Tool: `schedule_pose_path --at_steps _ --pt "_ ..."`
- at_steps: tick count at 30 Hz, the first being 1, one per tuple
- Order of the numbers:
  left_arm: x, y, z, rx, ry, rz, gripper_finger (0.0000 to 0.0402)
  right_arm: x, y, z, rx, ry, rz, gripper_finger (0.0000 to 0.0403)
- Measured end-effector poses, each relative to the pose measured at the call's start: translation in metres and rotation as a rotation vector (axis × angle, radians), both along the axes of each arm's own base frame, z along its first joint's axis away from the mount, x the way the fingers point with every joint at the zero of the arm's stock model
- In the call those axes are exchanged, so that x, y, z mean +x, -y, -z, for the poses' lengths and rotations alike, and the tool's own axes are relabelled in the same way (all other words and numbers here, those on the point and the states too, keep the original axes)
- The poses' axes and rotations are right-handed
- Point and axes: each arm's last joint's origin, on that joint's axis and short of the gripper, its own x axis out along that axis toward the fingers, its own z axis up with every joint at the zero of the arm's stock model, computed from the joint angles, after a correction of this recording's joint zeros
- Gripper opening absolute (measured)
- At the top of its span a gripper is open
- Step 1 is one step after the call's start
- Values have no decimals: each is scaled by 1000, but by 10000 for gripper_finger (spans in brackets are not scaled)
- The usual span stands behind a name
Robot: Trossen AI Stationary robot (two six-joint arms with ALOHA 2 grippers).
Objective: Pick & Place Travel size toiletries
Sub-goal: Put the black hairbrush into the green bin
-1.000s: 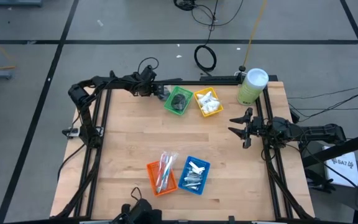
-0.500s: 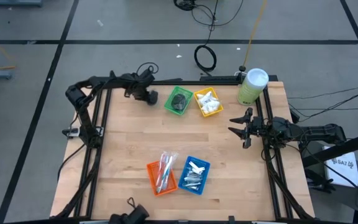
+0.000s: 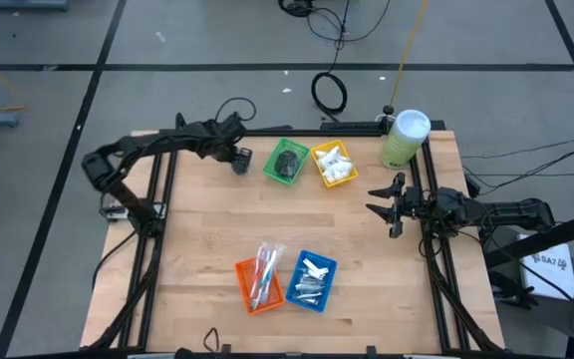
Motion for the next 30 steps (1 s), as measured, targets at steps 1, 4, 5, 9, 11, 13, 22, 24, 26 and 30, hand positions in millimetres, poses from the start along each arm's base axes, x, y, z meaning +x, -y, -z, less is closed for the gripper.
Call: schedule_pose_path --at_steps 1,4,5,9,11,13,22,24,26,30 --pt "-1 5 -8 9 24 22 0 0 0 0 0 0 0 176" --pt "-1 19 -31 66 104 59 0 0 0 0 0 0 0 174" --pt "-1 23 -38 90 120 64 0 0 0 0 0 0 0 174" --pt "3 39 -61 172 242 108 0 0 0 0 0 0 0 177" --pt "7 46 -70 205 307 134 0 0 0 0 0 0 0 177" --pt "14 51 -78 246 382 163 0 0 0 0 0 0 0 177" --pt "50 50 -90 379 667 228 0 0 0 0 0 0 0 177" --pt "59 45 -84 385 694 220 0 0 0 0 0 0 0 177" --pt "68 41 -72 357 705 225 0 0 0 0 0 0 0 177" --pt "85 33 -41 288 678 208 0 0 0 0 0 0 0 174"
